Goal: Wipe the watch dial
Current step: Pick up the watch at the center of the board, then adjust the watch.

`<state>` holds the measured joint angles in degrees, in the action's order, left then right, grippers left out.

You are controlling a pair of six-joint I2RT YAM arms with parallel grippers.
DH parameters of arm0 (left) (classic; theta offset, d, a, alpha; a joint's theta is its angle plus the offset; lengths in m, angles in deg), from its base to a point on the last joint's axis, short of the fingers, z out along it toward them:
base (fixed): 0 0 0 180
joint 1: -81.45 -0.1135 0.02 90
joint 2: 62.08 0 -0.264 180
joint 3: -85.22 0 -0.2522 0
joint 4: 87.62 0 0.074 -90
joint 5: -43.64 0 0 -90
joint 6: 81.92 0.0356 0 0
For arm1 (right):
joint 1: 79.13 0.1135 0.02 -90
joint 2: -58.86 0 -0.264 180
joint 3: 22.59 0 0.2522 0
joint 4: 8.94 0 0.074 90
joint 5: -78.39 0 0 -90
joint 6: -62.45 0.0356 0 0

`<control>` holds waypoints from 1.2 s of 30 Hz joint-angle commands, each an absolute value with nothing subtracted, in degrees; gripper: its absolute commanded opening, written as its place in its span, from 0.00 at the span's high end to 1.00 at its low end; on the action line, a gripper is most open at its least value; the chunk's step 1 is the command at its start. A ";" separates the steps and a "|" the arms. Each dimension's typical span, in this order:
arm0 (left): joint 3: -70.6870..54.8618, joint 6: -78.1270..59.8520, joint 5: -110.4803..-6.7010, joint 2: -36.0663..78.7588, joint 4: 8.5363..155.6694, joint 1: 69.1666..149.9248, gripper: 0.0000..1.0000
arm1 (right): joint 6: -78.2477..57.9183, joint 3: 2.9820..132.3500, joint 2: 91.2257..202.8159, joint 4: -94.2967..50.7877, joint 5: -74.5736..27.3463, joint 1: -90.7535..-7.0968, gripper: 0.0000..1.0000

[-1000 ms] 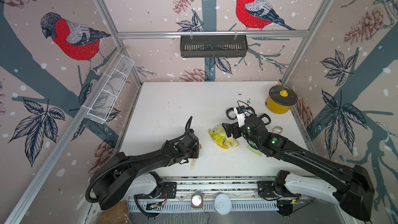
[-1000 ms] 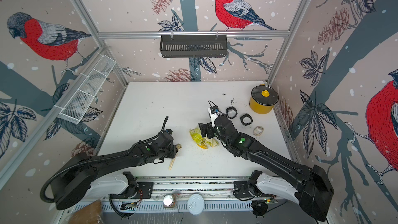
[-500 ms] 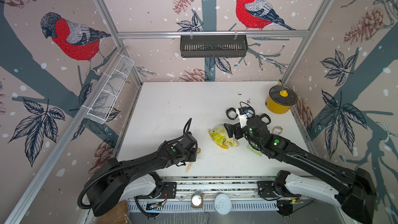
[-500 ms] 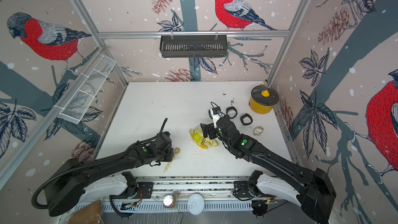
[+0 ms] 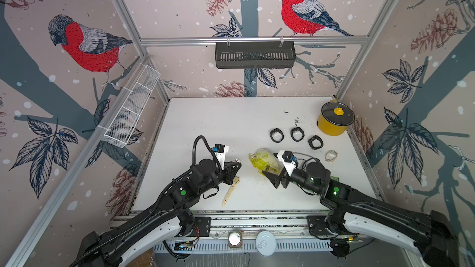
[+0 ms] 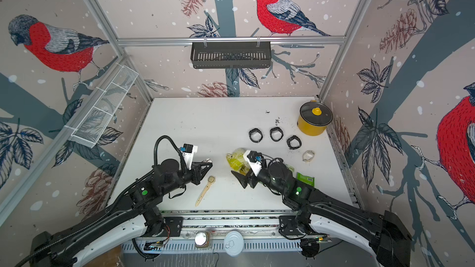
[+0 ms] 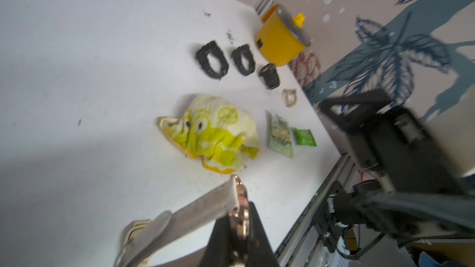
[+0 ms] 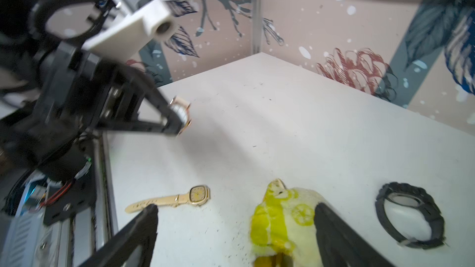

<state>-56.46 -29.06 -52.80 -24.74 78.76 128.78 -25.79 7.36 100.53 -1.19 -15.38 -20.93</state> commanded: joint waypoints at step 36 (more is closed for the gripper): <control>-51.05 -37.45 -93.21 -13.98 119.84 134.45 0.93 | -41.65 9.11 110.07 33.92 -31.06 -12.51 0.63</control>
<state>-50.69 -36.91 -91.38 -13.66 115.81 134.29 -41.24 8.15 109.44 33.85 -28.30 -12.74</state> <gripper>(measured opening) 0.117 0.406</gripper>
